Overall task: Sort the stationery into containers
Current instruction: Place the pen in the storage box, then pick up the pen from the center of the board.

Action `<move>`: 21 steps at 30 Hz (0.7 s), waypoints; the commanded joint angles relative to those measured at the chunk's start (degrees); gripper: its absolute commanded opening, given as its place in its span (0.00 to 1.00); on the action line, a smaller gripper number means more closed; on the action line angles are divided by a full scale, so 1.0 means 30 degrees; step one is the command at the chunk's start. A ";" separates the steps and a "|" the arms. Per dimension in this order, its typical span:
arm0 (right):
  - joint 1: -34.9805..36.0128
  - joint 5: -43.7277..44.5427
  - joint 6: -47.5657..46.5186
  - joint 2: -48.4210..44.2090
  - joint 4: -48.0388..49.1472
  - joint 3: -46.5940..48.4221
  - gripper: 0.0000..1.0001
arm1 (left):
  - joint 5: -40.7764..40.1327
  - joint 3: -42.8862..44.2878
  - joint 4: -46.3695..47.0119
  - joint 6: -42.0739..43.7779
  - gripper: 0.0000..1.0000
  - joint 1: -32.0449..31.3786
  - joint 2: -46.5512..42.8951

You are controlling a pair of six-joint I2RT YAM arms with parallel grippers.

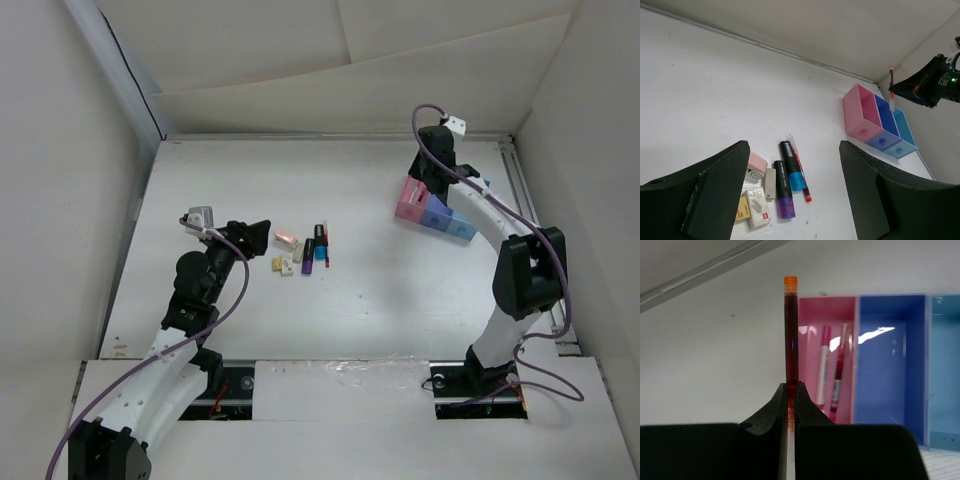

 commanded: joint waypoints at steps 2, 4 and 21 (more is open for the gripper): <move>-0.0688 -0.0177 -0.0261 0.1050 -0.0271 0.0625 0.00 | 0.0258 0.0770 0.0588 -0.0089 0.69 -0.0035 -0.0143; -0.0896 -0.0003 -0.0087 0.1371 -0.0271 0.0799 0.00 | 0.0258 0.0770 0.0588 -0.0089 0.69 -0.0035 -0.0143; -0.0170 -0.0704 0.0325 -0.0117 -0.0183 -0.0280 0.35 | 0.0433 0.0770 0.0939 -0.0265 0.69 -0.0035 0.0414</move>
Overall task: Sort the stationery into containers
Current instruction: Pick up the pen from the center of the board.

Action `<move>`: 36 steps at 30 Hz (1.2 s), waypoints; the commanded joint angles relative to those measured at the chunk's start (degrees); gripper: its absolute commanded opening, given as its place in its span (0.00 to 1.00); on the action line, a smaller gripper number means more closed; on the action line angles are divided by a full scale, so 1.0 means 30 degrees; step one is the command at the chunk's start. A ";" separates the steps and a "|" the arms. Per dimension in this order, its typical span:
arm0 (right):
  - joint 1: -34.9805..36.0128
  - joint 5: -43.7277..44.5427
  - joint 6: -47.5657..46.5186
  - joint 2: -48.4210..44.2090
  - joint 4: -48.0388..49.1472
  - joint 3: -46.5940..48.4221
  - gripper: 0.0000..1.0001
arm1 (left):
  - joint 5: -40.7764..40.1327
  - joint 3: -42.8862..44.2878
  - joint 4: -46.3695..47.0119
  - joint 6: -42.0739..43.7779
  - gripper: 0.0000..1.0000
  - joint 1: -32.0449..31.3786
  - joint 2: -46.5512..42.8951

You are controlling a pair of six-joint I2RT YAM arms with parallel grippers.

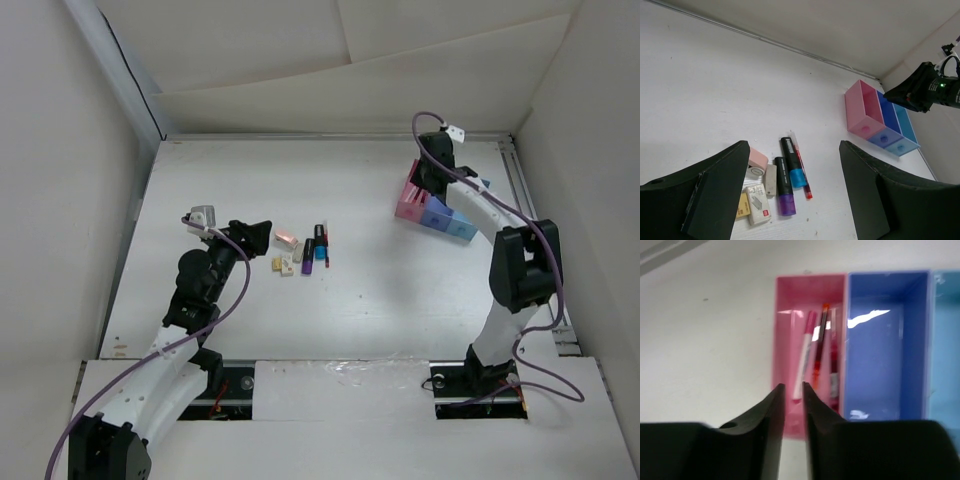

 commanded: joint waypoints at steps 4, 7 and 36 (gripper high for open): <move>0.4063 -0.1370 -0.0011 -0.2280 0.1269 -0.1687 0.05 | 0.0375 0.0763 0.0917 -0.0119 0.69 -0.0035 -0.0257; 0.7051 -0.1373 -0.0275 -0.1637 0.1271 -0.1924 0.01 | 0.0375 0.0763 0.0742 -0.0119 0.69 -0.0035 -0.0257; 1.0692 0.0327 0.0719 0.5103 0.0685 0.1299 0.29 | 0.0551 0.0763 0.0566 -0.0119 0.69 -0.0035 -0.0961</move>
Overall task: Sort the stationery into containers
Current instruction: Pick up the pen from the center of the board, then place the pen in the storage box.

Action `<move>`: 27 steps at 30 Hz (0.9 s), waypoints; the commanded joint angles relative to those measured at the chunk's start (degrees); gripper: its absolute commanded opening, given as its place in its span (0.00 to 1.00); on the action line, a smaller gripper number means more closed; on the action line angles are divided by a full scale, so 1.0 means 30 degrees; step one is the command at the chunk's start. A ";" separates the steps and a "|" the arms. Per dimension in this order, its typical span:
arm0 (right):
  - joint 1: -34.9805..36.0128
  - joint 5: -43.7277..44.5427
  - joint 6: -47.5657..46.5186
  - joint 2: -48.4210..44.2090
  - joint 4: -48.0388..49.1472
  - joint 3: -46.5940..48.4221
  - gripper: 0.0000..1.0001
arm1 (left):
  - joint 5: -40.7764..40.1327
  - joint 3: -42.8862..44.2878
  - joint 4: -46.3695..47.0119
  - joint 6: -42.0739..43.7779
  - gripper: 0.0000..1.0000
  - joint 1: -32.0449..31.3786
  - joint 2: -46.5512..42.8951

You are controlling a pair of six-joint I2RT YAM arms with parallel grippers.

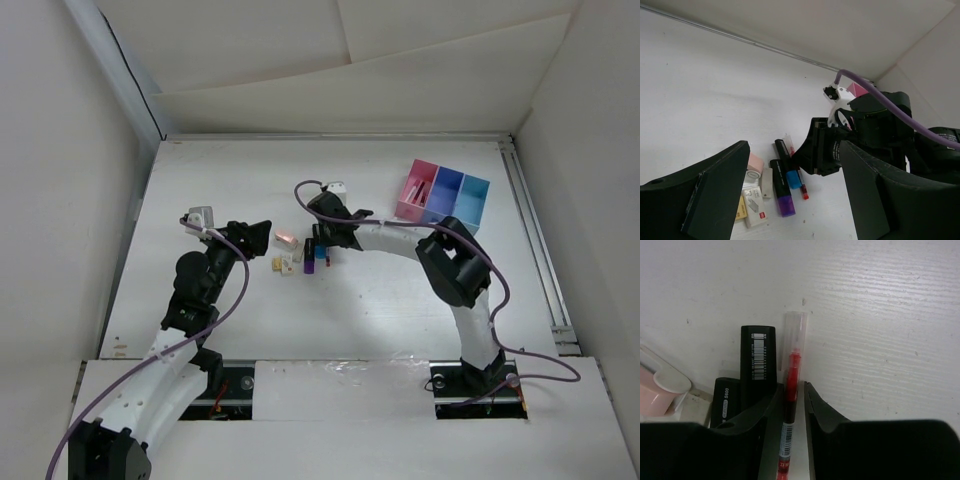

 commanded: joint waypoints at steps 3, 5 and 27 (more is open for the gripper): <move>-0.0025 0.0531 0.0357 0.0361 0.0212 0.0562 0.29 | 0.0332 0.0763 0.0588 -0.0112 0.69 -0.0035 -0.0429; -0.0027 0.0531 0.0357 0.0361 0.0212 0.0386 0.29 | 0.0332 0.0763 0.0588 -0.0112 0.69 -0.0035 -0.0429; -0.8255 0.0505 -0.0083 -0.6172 0.0212 0.0357 0.00 | 0.0508 0.0939 0.0412 -0.0112 0.69 -0.0035 0.0099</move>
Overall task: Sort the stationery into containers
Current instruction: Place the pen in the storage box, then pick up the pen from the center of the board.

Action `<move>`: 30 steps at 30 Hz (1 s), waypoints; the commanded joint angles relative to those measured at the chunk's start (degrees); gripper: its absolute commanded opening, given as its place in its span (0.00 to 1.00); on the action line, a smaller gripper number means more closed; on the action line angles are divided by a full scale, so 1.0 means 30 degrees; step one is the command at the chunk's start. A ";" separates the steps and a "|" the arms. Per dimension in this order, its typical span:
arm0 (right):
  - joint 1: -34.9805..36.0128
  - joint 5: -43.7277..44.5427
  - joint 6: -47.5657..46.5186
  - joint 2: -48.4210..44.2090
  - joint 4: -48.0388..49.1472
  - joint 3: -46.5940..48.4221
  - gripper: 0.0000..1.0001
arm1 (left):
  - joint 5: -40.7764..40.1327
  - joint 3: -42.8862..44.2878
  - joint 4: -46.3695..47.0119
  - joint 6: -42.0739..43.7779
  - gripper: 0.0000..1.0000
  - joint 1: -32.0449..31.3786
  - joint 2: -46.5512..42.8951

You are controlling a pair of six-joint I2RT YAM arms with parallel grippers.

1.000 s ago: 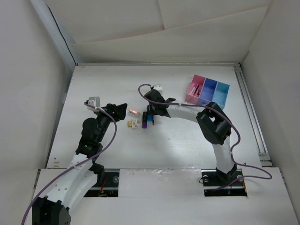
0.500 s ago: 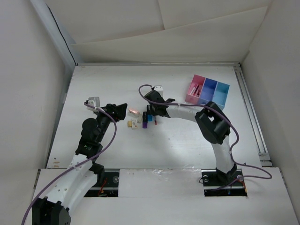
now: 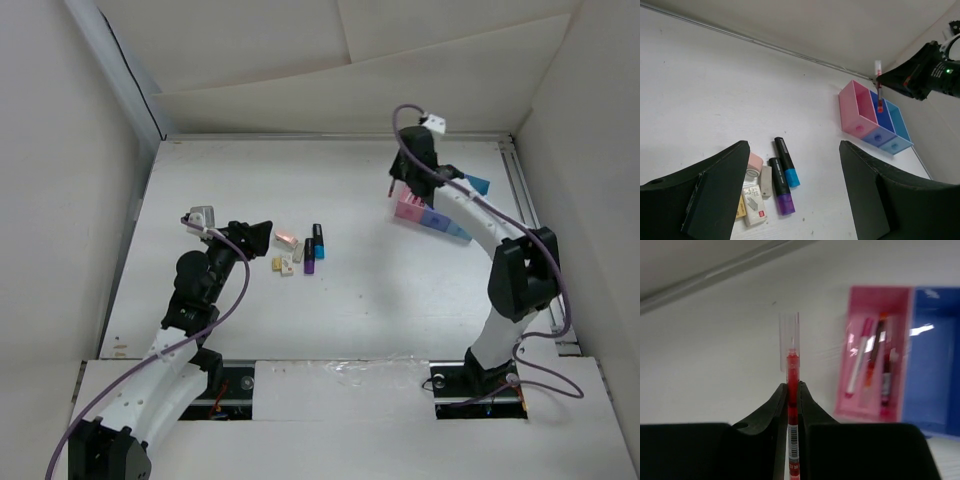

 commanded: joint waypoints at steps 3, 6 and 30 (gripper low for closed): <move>-0.2636 -0.0622 -0.0192 0.0788 -0.0410 0.1203 0.00 | 0.0282 0.0895 0.0456 -0.0112 0.69 -0.0035 0.0011; -0.3515 -0.0446 -0.0397 0.1200 -0.0644 0.1382 0.00 | 0.0282 0.0895 0.0456 -0.0112 0.69 -0.0035 0.0187; -0.2236 -0.1527 -0.0397 -0.0058 0.0053 0.0360 0.31 | 0.0487 0.1246 0.0456 -0.0112 0.69 -0.0035 0.0890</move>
